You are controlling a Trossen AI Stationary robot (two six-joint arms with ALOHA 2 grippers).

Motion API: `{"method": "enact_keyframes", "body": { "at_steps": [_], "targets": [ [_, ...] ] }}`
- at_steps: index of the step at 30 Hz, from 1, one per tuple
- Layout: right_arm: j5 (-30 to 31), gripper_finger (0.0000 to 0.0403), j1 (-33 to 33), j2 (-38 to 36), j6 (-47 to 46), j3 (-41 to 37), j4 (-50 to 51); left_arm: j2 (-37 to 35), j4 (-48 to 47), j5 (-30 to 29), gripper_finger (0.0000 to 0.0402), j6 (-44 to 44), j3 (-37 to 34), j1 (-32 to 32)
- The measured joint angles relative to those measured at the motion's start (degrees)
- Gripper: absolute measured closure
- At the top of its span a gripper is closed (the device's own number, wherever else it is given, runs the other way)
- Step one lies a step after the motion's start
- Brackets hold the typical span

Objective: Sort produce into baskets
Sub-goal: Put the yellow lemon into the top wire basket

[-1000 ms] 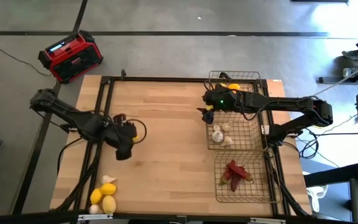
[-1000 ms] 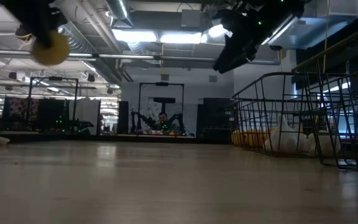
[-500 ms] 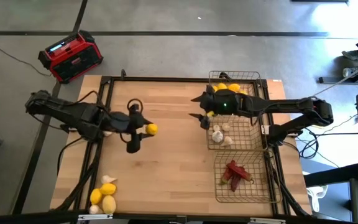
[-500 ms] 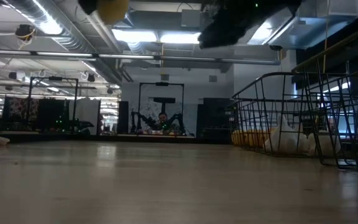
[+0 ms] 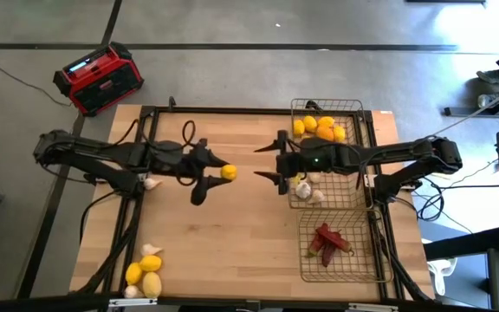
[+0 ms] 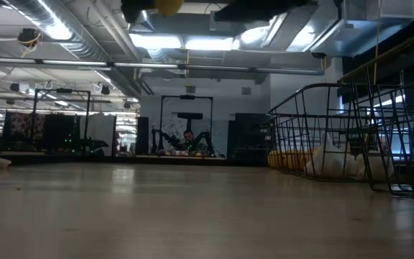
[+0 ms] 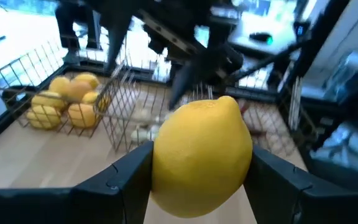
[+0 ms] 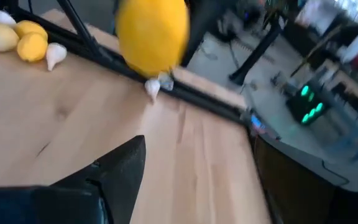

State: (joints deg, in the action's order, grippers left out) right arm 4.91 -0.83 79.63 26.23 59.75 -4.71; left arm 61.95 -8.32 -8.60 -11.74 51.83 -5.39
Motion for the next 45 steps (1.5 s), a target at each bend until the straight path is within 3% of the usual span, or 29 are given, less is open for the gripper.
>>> {"method": "enact_keyframes", "body": {
  "at_steps": [14,28,31,38,45],
  "targets": [
    [0.09,0.0105,-4.18,1.05,18.94,0.04,-12.07,0.07,11.53,6.73,0.0192,-7.69,-1.96,4.67],
    [-2.15,0.0103,-4.03,1.29,19.34,0.04,-12.06,0.73,13.17,8.11,0.0192,-8.92,-1.96,4.59],
    [-0.21,0.0089,-4.1,1.29,19.55,0.04,-12.29,2.28,14.93,9.45,0.0192,-9.44,-1.96,4.59],
    [1.86,0.0009,-4.1,1.29,21.87,0.04,-12.31,5.86,19.83,10.77,0.0192,-10.98,-1.96,5.04],
    [1.53,0.0014,-4.1,1.96,25.01,0.04,-12.2,8.59,24.84,10.91,0.0192,-14.93,-1.96,6.99]
  ]
}}
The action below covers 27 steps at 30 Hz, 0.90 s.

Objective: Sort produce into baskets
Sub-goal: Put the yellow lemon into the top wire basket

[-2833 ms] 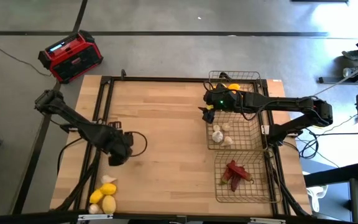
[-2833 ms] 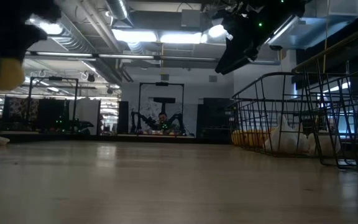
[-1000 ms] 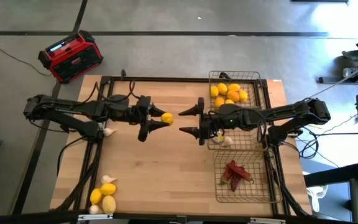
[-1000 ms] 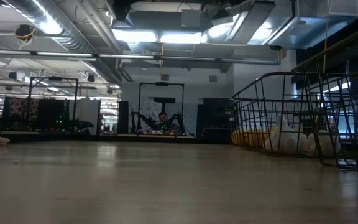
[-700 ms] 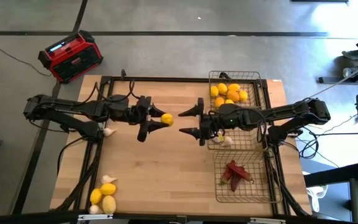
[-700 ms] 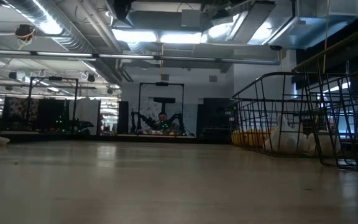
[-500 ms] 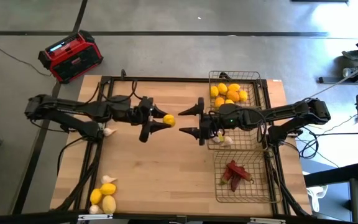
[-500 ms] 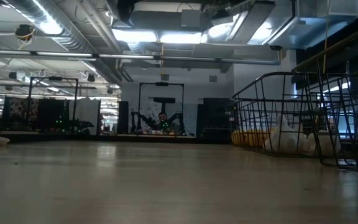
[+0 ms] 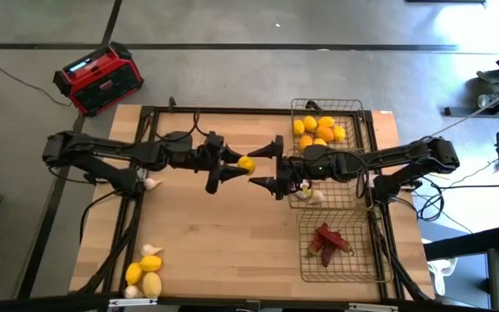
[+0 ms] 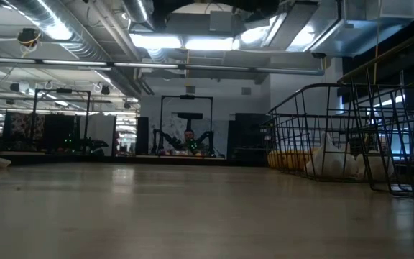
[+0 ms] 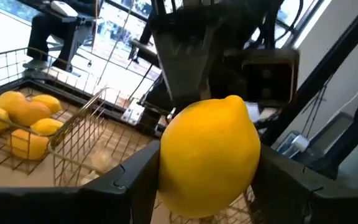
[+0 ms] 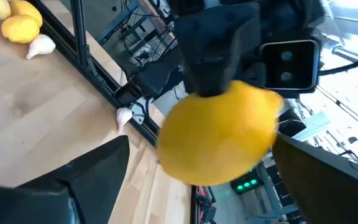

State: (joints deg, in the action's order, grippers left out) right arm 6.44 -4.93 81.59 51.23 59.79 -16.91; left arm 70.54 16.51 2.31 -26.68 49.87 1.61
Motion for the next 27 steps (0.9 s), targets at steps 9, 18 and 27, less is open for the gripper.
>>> {"method": "enact_keyframes", "body": {
  "at_steps": [9,18,27],
  "targets": [
    [0.0,0.0005,0.02,0.38,0.19,0.0,-0.04,3.78,3.87,3.75,0.0192,-4.46,0.02,2.19],
    [0.57,0.0005,0.07,0.38,-0.32,0.02,3.3,4.02,3.7,4.55,0.0192,-5.53,0.02,2.72],
    [1.03,0.0006,0.11,0.39,0.99,0.02,1.98,4.1,3.9,4.76,0.0192,-8.35,0.02,3.48]
  ]
}}
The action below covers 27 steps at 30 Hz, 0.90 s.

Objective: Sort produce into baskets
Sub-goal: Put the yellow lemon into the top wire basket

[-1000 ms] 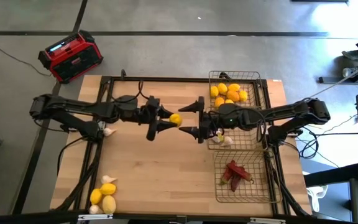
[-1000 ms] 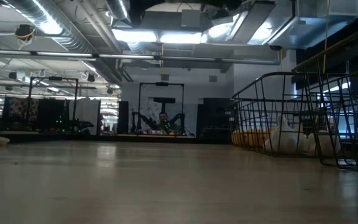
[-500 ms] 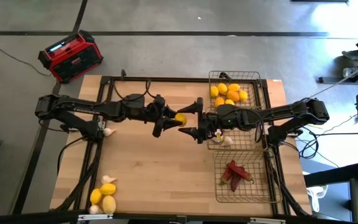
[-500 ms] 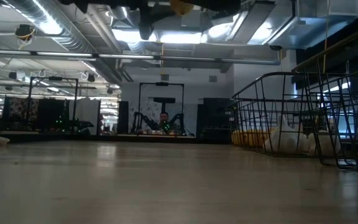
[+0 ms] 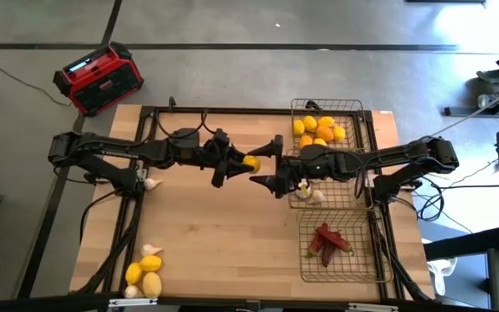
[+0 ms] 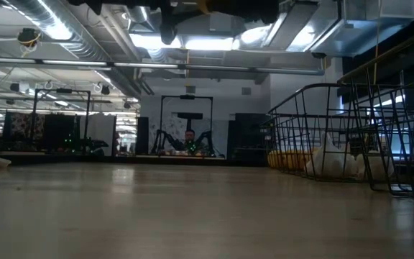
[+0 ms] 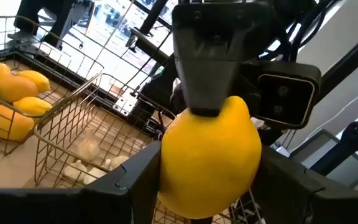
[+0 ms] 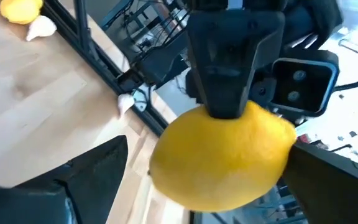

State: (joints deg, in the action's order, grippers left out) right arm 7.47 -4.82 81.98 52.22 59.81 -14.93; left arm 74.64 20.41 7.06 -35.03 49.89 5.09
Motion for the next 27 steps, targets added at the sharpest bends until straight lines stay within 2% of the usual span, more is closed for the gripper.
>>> {"method": "enact_keyframes", "body": {
  "at_steps": [10,17,27],
  "targets": [
    [-0.18,0.0006,-0.09,0.54,5.14,0.02,-2.75,0.84,-0.21,0.42,0.0192,-1.81,0.0,0.04],
    [1.96,0.0006,-0.09,1.76,5.42,0.04,-1.76,0.88,0.86,0.89,0.0192,-2.36,0.0,0.04],
    [2.03,0.0006,-0.09,1.9,6.52,0.04,-2.32,0.86,0.76,1.6,0.0192,-2.05,0.0,0.26]
  ]
}}
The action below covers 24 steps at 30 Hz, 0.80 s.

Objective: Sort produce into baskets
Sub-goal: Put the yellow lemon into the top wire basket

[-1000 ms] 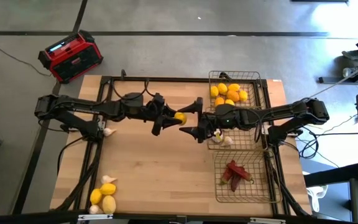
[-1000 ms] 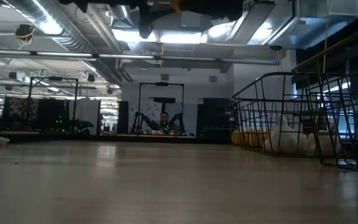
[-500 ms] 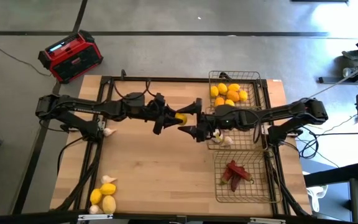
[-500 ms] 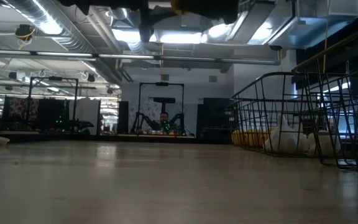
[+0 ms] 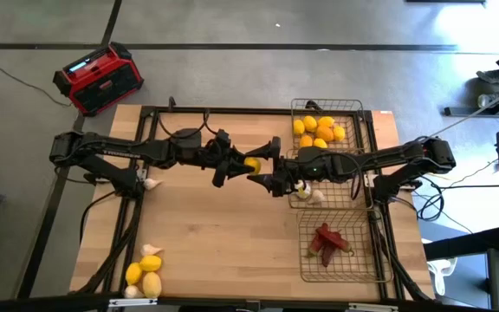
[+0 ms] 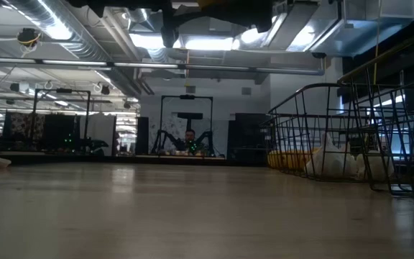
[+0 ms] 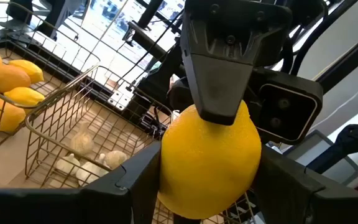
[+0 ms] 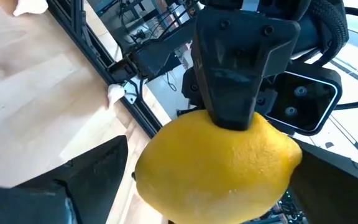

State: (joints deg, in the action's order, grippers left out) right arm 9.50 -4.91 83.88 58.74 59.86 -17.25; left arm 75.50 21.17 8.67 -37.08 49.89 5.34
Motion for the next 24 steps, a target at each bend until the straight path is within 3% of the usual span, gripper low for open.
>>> {"method": "enact_keyframes", "body": {
  "at_steps": [7,16,24],
  "targets": [
    [0.02,0.002,0.0,0.02,0.07,-0.04,-0.25,-0.04,-0.68,0.01,0.0192,0.1,0.0,0.02],
    [0.04,0.0112,0.0,0.02,-1.34,-0.04,-0.05,-0.04,-1.16,0.32,0.0192,1.92,0.0,0.02],
    [0.17,0.0098,0.0,0.02,-2.92,-0.07,0.25,-0.04,-1.81,-0.38,0.0183,2.76,0.0,0.0]
  ]
}}
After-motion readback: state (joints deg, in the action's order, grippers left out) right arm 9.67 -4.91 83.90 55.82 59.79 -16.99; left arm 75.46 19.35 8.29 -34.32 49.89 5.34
